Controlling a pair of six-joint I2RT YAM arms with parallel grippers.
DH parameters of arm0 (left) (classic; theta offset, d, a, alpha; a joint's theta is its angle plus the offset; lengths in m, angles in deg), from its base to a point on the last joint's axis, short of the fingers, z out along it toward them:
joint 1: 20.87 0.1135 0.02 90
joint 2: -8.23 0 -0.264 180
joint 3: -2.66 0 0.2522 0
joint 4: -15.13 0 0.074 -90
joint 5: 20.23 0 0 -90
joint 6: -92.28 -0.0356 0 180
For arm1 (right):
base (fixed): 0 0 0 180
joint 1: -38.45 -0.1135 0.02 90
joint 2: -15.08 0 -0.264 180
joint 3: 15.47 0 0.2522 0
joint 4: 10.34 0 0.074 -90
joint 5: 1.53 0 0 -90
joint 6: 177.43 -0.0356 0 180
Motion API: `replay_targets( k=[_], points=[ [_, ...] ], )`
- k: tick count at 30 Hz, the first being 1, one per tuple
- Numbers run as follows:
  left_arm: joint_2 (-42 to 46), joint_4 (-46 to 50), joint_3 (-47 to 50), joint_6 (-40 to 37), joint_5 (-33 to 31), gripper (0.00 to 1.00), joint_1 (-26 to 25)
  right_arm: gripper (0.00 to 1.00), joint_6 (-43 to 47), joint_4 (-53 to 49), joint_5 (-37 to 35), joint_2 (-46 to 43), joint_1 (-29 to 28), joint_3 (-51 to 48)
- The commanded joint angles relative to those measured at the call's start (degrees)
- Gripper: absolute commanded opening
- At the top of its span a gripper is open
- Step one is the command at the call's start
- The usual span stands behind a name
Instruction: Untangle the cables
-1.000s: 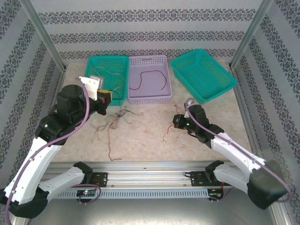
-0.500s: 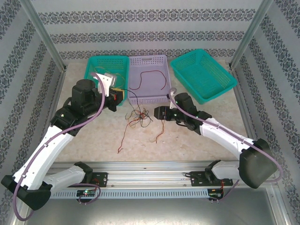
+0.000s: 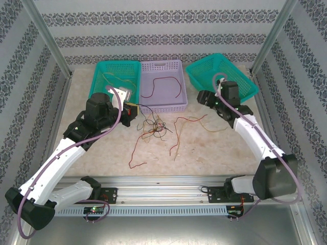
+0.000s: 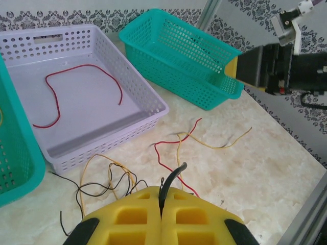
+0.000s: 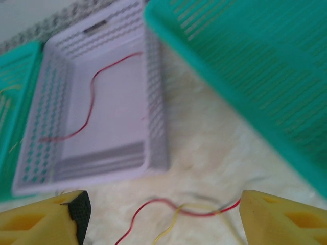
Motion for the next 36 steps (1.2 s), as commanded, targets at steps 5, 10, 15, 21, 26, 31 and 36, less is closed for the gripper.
replay_targets(
  k=[5, 10, 15, 21, 26, 31, 36],
  points=[
    [1.58, -4.12, 1.25, 1.69, 1.18, 0.0, 0.41, 0.77, 2.72, -2.19, 4.38, 15.27, 4.49, 12.19],
    [1.86, -4.4, 1.64, 2.01, 1.72, 0.0, 0.1, 0.76, 2.6, -5.94, 7.43, 25.15, 4.52, 20.43],
    [1.36, -4.0, 1.6, 1.29, 1.34, 0.0, -0.02, 0.76, 3.14, -9.75, 9.22, 32.39, 3.26, 28.58],
    [1.46, -3.83, 1.78, 0.81, 1.09, 0.0, -0.07, 0.76, 3.15, -11.52, 11.34, 37.96, 1.36, 35.17],
    [1.11, -3.83, 1.65, 0.76, 1.42, 0.0, -0.06, 0.76, 2.64, -10.76, 15.06, 40.16, -0.03, 39.14],
    [0.94, -3.91, 1.76, 0.74, 1.63, 0.0, -0.04, 0.76, 1.5, -12.37, 19.78, 44.68, -0.62, 45.32],
    [0.78, -4.09, 2.04, 0.58, 2.17, 0.0, -0.14, 0.75, 5.81, -16.51, 17.77, 45.24, -2.64, 50.78]
  ],
)
